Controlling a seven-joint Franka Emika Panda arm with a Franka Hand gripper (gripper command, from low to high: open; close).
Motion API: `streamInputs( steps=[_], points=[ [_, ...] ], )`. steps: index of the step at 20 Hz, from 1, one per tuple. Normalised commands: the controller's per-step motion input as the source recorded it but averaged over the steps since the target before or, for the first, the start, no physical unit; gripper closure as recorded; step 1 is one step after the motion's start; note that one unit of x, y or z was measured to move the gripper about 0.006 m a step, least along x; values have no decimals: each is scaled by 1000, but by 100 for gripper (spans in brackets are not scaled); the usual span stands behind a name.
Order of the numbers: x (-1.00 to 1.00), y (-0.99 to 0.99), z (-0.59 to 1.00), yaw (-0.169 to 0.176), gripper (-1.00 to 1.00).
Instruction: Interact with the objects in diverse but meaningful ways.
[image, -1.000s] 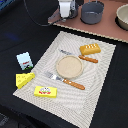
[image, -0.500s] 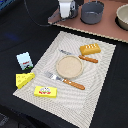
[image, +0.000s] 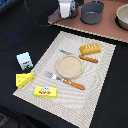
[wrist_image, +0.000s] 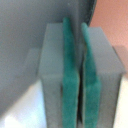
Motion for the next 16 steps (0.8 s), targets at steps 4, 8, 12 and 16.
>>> streamInputs(
  steps=[4, 8, 12, 16],
  points=[
    [24, 14, 97, 6, 100],
    [49, -161, 433, -16, 100],
    [118, -374, 552, -42, 100],
    [101, -512, 464, -32, 100]
  ],
)
